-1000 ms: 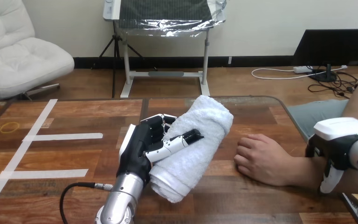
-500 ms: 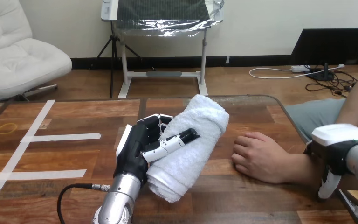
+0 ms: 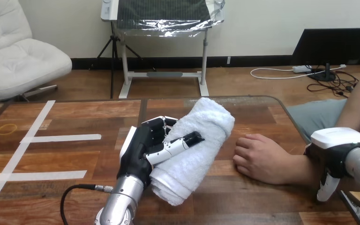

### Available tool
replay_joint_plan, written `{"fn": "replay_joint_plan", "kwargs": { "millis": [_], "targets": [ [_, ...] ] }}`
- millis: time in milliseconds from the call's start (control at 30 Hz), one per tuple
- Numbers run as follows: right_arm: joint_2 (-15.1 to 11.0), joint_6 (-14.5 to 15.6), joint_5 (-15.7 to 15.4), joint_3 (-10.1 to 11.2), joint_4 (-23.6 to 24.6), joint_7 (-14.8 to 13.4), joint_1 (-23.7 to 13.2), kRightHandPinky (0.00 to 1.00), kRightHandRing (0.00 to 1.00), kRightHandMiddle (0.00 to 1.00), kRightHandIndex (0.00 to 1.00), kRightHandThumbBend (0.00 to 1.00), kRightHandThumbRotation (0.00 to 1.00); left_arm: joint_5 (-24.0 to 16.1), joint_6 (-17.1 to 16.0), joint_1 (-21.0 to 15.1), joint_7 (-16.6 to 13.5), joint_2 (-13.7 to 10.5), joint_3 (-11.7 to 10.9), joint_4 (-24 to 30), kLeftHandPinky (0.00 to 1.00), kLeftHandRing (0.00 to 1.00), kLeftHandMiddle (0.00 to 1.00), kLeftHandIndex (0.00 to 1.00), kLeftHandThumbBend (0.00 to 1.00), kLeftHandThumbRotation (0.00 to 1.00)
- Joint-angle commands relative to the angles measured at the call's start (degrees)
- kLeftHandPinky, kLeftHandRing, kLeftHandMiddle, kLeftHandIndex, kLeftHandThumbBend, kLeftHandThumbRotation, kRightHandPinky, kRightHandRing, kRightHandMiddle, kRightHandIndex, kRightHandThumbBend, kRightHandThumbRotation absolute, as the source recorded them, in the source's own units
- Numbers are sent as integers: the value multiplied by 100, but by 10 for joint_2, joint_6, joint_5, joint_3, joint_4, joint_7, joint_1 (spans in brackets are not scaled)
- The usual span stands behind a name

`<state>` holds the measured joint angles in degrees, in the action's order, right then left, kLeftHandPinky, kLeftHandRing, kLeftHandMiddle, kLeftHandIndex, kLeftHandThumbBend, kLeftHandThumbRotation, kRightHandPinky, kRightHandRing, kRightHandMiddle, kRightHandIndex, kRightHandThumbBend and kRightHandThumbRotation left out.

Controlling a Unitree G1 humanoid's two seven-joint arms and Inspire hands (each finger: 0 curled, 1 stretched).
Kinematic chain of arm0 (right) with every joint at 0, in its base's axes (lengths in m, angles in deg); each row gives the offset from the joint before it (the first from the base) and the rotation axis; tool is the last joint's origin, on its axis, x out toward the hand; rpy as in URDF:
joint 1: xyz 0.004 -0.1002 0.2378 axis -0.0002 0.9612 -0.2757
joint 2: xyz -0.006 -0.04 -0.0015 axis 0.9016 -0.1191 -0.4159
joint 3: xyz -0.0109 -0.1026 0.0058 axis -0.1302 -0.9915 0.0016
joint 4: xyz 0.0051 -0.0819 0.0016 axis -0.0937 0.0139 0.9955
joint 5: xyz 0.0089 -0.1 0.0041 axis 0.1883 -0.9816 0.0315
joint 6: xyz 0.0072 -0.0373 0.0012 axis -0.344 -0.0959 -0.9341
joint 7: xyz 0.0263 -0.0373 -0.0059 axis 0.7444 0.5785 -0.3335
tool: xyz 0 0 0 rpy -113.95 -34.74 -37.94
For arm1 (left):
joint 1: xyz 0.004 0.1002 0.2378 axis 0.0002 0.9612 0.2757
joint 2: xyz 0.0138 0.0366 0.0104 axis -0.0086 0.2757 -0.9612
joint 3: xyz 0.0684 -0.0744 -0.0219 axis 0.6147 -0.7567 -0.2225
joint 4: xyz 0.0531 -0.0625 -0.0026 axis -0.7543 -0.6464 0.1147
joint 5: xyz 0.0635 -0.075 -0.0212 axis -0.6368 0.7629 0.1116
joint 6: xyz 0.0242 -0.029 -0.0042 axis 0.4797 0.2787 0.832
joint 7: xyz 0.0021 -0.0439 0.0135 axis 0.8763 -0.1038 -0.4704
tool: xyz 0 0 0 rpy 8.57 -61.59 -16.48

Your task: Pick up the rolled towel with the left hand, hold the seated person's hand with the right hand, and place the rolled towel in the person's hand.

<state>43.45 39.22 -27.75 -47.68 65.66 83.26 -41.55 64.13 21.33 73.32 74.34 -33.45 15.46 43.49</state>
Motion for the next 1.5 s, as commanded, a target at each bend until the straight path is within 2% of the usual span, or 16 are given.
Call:
{"fn": "replay_joint_plan", "kwargs": {
  "millis": [0, 367, 467, 700, 800, 933, 1267, 1367, 1467],
  "targets": [
    [10, -6, 5, -9, -24, -3, -31, 70, 77, 81, 81, 68, 5, 9, -20, -43, -1, 1, -4, 15, 29, 32, 38, 44, 86, 24],
    [20, -10, 2, -26, -56, 3, -43, 68, 76, 81, 82, 68, 10, 5, -25, -40, -3, -2, -3, 20, 29, 33, 38, 44, 85, 26],
    [27, 1, 2, -28, -61, 3, -45, 67, 76, 80, 82, 68, 11, 4, -26, -40, -4, -3, -3, 21, 29, 33, 38, 44, 85, 26],
    [36, -4, 8, -35, -86, -13, -49, 65, 74, 80, 81, 69, 10, 0, -27, -39, -8, -6, -2, 22, 29, 32, 38, 44, 85, 27],
    [42, -4, 12, -35, -98, -23, -51, 60, 71, 77, 79, 69, 9, 0, -25, -38, -10, -6, -3, 22, 29, 32, 38, 44, 86, 27],
    [52, -5, 21, -29, -114, -43, -50, 45, 57, 66, 71, 69, 4, -2, -22, -38, -14, -7, -3, 24, 29, 32, 38, 44, 86, 27],
    [59, 0, 38, -24, -126, -81, -45, 29, 40, 54, 58, 70, 0, 1, -18, -39, -16, -9, -4, 23, 28, 32, 38, 44, 86, 27],
    [60, 4, 34, -27, -129, -89, -46, 24, 35, 50, 56, 70, 0, 6, -13, -40, -15, -8, -5, 24, 28, 32, 38, 44, 86, 27],
    [61, -1, 37, -24, -134, -111, -43, 20, 32, 47, 52, 69, 0, 14, -10, -42, -12, -5, -9, 21, 28, 32, 38, 44, 86, 26]
  ]
}}
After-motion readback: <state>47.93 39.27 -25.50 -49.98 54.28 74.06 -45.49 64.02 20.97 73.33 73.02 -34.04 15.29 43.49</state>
